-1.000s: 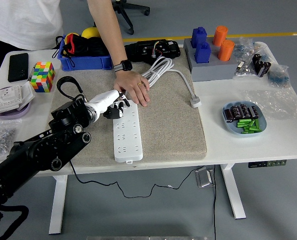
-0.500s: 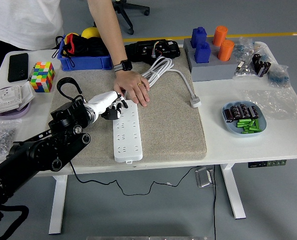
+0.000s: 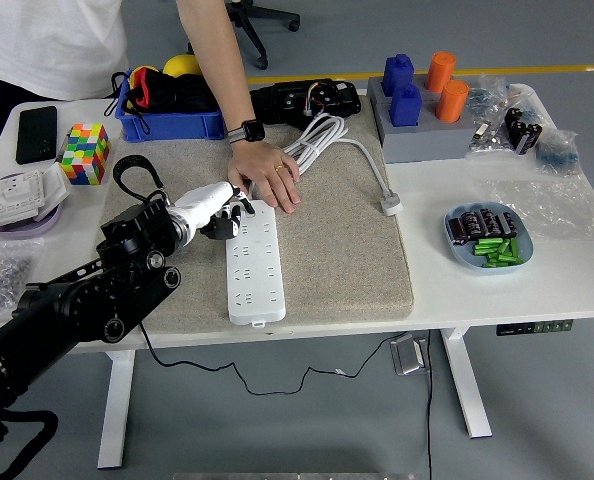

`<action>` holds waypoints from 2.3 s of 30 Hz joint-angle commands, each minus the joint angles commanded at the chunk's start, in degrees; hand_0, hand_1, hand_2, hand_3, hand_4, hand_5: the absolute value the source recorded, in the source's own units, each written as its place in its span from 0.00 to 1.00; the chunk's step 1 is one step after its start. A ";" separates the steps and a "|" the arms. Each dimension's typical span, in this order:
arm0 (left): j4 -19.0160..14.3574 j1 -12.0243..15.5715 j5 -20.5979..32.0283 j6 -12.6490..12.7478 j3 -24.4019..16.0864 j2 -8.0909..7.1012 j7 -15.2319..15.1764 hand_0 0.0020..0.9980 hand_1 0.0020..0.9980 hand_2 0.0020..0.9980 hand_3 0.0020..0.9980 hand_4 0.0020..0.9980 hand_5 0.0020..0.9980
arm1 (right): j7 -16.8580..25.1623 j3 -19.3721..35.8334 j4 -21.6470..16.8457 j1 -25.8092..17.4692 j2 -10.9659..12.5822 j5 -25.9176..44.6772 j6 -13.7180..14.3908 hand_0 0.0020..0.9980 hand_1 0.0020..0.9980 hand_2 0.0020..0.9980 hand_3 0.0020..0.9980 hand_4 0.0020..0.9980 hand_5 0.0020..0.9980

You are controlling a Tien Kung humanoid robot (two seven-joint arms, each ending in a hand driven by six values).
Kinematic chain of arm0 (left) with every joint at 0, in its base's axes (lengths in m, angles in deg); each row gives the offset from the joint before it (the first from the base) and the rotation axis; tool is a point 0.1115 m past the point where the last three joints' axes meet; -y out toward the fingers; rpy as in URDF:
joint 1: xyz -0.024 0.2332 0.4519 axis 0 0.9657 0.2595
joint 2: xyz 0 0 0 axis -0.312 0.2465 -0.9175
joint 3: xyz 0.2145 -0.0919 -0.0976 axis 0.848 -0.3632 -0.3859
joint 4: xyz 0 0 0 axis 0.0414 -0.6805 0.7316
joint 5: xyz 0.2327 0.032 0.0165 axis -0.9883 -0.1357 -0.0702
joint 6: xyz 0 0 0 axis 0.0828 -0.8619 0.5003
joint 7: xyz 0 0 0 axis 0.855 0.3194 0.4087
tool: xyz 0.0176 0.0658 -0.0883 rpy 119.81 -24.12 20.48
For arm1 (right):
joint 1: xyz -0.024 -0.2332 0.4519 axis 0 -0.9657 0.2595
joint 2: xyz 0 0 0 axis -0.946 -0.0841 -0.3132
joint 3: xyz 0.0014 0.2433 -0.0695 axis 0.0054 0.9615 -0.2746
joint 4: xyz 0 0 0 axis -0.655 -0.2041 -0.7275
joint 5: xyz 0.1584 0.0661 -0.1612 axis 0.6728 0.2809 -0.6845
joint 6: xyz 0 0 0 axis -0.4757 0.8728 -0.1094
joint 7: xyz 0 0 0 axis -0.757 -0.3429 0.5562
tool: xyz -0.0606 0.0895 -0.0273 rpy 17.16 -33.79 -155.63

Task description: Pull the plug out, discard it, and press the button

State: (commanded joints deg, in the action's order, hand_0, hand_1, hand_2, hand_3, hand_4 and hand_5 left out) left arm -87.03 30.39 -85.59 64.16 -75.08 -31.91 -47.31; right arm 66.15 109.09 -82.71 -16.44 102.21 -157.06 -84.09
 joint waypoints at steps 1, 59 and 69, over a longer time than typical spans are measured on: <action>0.15 0.00 -0.52 -0.03 0.02 0.03 0.03 0.07 0.03 0.12 0.65 0.00 0.00 | 0.00 0.03 0.01 -0.06 -0.01 0.00 0.01 0.75 0.70 0.71 0.72 0.78 0.63; -26.91 26.35 -2.24 6.55 -43.56 -8.58 -8.81 0.87 0.87 0.86 0.87 0.80 0.23 | 0.05 0.46 -0.11 0.91 -0.13 -0.46 0.06 0.75 0.70 0.71 0.72 0.78 0.63; -27.40 26.31 -2.75 6.00 -44.60 -8.71 -8.00 0.86 0.84 0.84 0.87 0.78 0.15 | 0.06 -0.11 -0.17 1.22 0.02 -0.29 0.05 0.75 0.70 0.71 0.72 0.78 0.63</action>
State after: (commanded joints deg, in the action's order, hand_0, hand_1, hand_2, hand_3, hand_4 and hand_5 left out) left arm -114.43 56.70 -88.34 70.17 -119.68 -40.62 -55.31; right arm 66.22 108.98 -82.88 -15.22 102.23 -157.35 -84.04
